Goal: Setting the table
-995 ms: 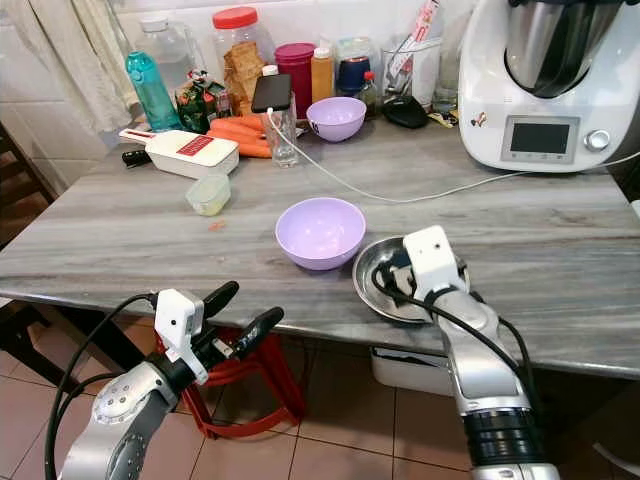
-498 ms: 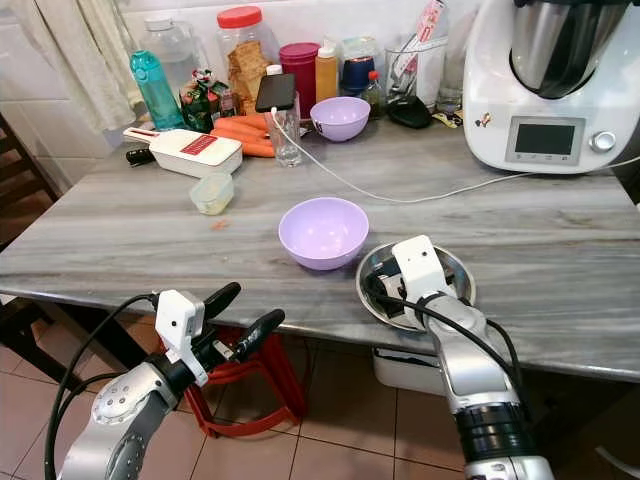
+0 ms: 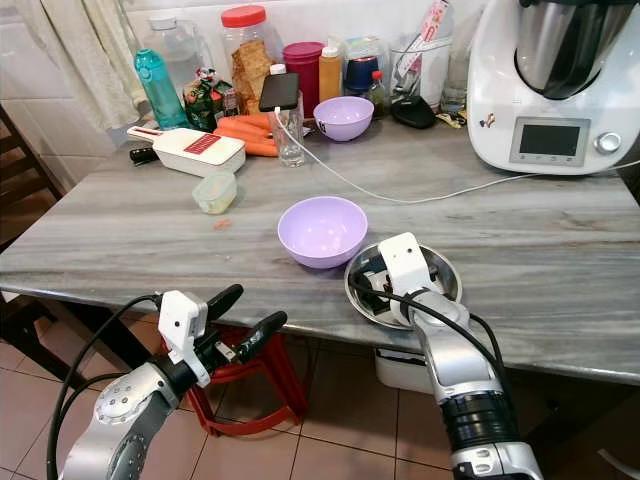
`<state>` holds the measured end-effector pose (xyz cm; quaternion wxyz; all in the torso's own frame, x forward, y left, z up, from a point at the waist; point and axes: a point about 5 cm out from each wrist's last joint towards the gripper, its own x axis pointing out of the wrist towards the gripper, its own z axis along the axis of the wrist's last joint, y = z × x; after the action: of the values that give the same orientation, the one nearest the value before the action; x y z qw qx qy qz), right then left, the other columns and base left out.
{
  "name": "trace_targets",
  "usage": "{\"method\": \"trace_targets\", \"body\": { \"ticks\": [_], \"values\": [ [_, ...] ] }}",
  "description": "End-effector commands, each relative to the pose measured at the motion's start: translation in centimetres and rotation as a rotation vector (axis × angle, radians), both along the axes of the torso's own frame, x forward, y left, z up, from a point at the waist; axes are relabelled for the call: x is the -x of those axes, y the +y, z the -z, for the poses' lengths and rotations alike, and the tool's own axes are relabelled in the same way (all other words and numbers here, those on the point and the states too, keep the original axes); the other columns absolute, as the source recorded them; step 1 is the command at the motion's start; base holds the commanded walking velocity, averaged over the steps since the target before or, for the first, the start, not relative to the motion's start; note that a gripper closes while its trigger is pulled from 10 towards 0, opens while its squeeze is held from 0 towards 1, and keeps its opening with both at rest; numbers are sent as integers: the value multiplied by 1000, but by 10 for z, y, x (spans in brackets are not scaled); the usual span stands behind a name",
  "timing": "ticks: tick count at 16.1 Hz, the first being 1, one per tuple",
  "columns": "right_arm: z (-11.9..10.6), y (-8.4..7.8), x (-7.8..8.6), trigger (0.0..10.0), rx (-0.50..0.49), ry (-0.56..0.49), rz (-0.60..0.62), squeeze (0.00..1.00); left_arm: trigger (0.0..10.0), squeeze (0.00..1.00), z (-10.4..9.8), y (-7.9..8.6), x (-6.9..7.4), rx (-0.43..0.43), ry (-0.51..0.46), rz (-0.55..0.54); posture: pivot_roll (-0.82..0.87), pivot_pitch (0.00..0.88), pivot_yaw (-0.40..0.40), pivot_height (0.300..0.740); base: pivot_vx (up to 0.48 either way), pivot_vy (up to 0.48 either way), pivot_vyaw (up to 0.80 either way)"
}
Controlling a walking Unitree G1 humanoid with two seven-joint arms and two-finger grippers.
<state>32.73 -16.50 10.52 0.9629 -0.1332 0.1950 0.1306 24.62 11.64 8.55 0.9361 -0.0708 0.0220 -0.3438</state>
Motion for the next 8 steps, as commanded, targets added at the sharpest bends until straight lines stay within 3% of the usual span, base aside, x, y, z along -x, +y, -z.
{"method": "trace_targets", "body": {
  "ticks": [1,5,8],
  "values": [
    [-8,6,-4,10000,-20,-32,-13,0,10000,0,-4,2,-1,-10,-10,-5,-84,0,116,740,0,0,0],
    [-27,-7,5,10000,-33,-162,28,0,10000,0,-7,2,-1,-2,-19,-6,-84,0,116,740,0,0,0],
    [-40,-27,23,10000,-65,-293,142,0,10000,0,-8,3,-1,13,-20,1,-96,0,116,740,0,0,0]
  ]
}}
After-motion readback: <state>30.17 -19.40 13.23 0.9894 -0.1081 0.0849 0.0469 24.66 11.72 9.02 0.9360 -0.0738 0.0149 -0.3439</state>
